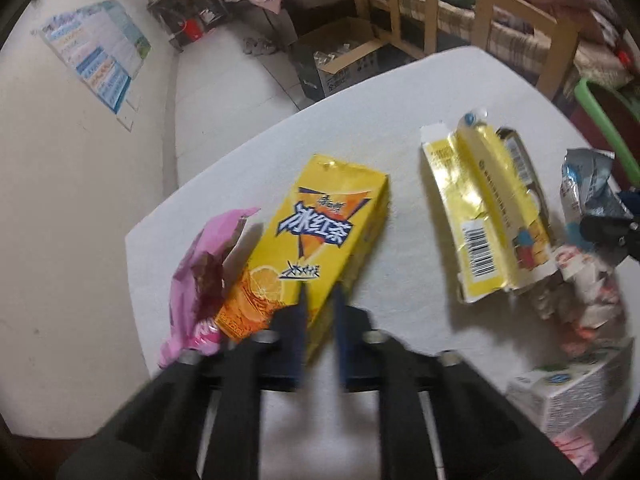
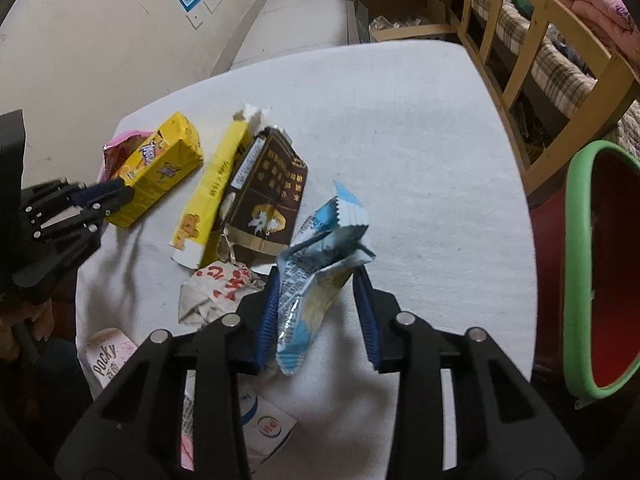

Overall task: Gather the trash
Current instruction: 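Lift the wrapper and tea carton off the table with both tools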

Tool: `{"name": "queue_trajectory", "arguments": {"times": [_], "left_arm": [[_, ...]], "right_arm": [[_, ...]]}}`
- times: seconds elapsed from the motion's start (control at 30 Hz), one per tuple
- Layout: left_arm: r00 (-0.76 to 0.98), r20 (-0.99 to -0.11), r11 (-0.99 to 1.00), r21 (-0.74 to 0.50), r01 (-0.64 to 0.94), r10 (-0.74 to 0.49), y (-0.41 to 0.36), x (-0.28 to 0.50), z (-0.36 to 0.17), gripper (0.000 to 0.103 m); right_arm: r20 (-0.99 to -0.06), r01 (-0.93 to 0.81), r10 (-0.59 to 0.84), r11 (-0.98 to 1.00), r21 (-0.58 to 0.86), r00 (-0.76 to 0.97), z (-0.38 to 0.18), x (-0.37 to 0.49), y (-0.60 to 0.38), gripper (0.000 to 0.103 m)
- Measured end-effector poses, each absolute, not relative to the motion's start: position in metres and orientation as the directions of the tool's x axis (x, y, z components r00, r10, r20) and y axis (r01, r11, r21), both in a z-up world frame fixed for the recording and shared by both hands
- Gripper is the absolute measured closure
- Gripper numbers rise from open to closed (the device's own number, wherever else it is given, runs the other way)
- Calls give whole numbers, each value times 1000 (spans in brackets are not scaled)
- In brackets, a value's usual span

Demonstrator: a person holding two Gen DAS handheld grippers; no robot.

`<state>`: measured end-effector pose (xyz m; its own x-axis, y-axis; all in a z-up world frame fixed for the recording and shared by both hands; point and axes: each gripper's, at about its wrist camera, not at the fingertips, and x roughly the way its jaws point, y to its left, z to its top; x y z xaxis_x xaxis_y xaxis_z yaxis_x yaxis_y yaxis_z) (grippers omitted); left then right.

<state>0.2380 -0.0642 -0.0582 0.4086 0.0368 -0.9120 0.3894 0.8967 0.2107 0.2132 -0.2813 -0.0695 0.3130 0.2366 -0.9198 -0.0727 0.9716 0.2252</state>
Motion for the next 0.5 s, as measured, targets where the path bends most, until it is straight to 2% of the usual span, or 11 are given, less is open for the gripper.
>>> {"name": "queue_trajectory", "arguments": {"times": [0.1, 0.13, 0.17, 0.23, 0.37, 0.5], "left_arm": [[420, -907, 913, 194, 359, 27, -56, 231, -52, 96], [428, -904, 919, 188, 347, 23, -54, 229, -50, 87], [436, -899, 924, 189, 332, 27, -51, 226, -47, 57], [458, -889, 931, 179, 318, 15, -48, 222, -42, 27], [434, -900, 901, 211, 378, 28, -51, 238, -48, 28], [362, -932, 876, 181, 447, 8, -55, 260, -58, 28]], "right_arm": [[-916, -71, 231, 973, 220, 327, -64, 210, -284, 68], [-915, -68, 227, 974, 217, 333, -62, 208, -286, 68], [-915, -67, 226, 974, 217, 335, -61, 207, -287, 68], [-914, -64, 227, 974, 218, 338, -59, 204, -287, 68], [-911, -64, 230, 973, 222, 343, -58, 204, -286, 68], [-910, -57, 228, 973, 222, 345, -60, 206, -291, 68]]}}
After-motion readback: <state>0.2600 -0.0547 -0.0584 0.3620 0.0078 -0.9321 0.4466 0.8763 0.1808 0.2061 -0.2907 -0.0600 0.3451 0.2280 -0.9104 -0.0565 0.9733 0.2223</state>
